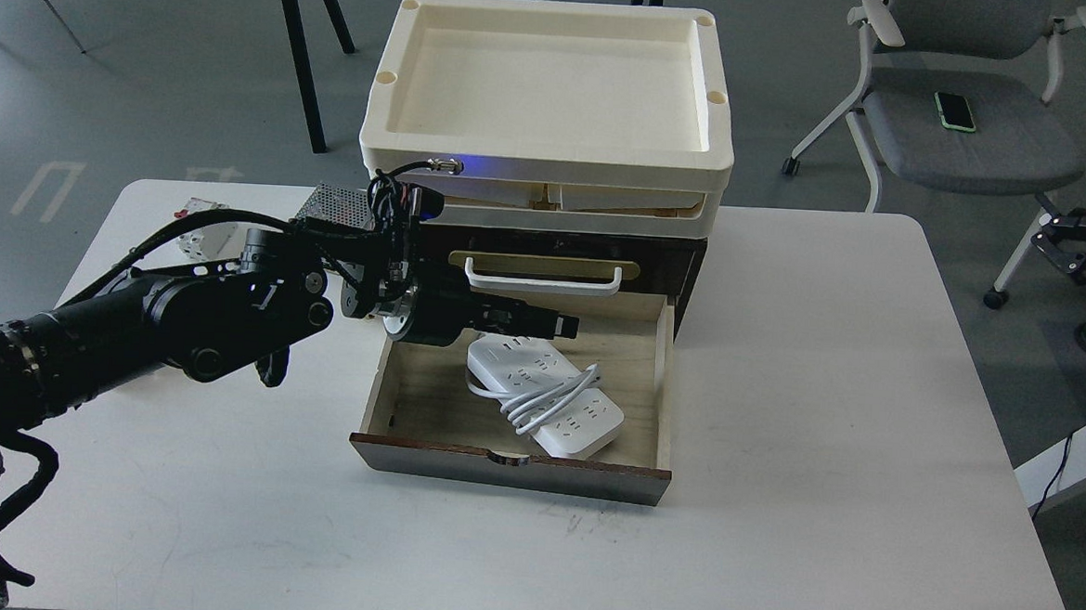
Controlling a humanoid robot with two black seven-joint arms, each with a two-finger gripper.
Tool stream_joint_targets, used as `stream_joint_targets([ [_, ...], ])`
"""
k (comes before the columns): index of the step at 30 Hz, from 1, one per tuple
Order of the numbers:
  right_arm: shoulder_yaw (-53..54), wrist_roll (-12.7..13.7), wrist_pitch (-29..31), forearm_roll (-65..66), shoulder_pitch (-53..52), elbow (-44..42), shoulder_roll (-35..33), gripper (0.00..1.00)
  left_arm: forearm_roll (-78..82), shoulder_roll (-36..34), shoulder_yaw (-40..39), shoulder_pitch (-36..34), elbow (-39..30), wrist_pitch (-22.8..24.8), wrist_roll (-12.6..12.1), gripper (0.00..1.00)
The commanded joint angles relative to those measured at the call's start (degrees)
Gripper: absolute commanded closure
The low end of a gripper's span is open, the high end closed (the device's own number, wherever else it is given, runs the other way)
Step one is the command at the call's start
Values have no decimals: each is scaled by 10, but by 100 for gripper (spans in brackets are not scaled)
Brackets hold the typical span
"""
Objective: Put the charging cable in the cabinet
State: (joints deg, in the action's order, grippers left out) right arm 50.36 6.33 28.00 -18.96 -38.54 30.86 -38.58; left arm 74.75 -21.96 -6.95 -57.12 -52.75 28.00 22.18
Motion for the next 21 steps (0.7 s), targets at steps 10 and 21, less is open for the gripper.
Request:
stream_joint_targets([
  [10,4,0,0,0,13,5,-1,0,-46,-318,-16,7,-176,0,58,6],
  [21,92,-10,0,0,43,150,17,0,-631,-227,-72,41,152,0,58,3],
])
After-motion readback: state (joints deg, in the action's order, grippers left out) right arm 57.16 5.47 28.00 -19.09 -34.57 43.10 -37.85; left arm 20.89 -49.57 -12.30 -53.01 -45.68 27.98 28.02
